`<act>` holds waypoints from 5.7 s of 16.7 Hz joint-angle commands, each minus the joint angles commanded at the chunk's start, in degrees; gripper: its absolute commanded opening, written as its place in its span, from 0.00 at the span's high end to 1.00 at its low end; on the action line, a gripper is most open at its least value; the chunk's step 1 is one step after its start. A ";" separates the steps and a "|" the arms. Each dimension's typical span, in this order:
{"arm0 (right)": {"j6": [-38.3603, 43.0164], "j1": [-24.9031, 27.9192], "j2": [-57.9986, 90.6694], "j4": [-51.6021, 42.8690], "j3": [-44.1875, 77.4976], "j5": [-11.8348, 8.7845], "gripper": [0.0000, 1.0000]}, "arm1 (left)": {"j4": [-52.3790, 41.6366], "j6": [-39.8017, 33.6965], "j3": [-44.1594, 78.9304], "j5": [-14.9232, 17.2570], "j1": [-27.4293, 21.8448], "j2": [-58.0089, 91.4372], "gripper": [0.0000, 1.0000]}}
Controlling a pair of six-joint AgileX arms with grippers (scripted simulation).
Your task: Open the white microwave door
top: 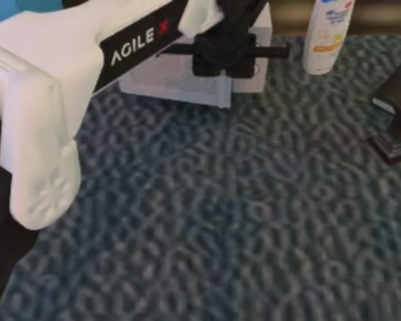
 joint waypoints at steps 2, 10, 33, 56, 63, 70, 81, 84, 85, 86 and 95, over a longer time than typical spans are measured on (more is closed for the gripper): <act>0.00 0.00 0.00 0.00 0.00 0.00 0.00 | 0.00 0.00 0.00 0.00 0.00 0.00 1.00; 0.00 0.00 0.00 0.00 0.00 0.00 0.00 | 0.71 0.38 -1.10 0.35 -0.33 -0.38 1.00; 0.00 0.00 0.00 0.00 0.00 0.00 0.00 | 6.70 5.86 -12.44 2.83 0.54 -7.17 1.00; 0.00 0.00 0.00 0.00 0.00 0.00 0.00 | 11.82 12.18 -22.49 6.14 1.45 -13.28 1.00; 0.00 0.00 0.00 0.00 0.00 0.00 0.00 | 11.82 12.18 -22.49 6.14 1.45 -13.28 1.00; 0.00 0.00 0.00 0.00 0.00 0.00 0.00 | 11.82 12.18 -22.49 6.14 1.45 -13.28 1.00; 0.00 0.00 0.00 0.00 0.00 0.00 0.00 | 13.49 14.85 -26.01 7.88 1.77 -15.43 1.00; 0.00 0.00 0.00 0.00 0.00 0.00 0.00 | 15.28 18.22 -29.96 9.54 2.61 -18.09 1.00; 0.00 0.00 0.00 0.00 0.00 0.00 0.00 | 15.61 18.86 -30.72 9.86 2.77 -18.58 1.00; 0.00 0.00 0.00 0.00 0.00 0.00 0.00 | 15.70 19.05 -30.95 9.95 2.81 -18.72 1.00; 0.00 0.00 0.00 0.00 0.00 0.00 0.00 | 15.70 19.05 -30.95 9.95 2.81 -18.72 1.00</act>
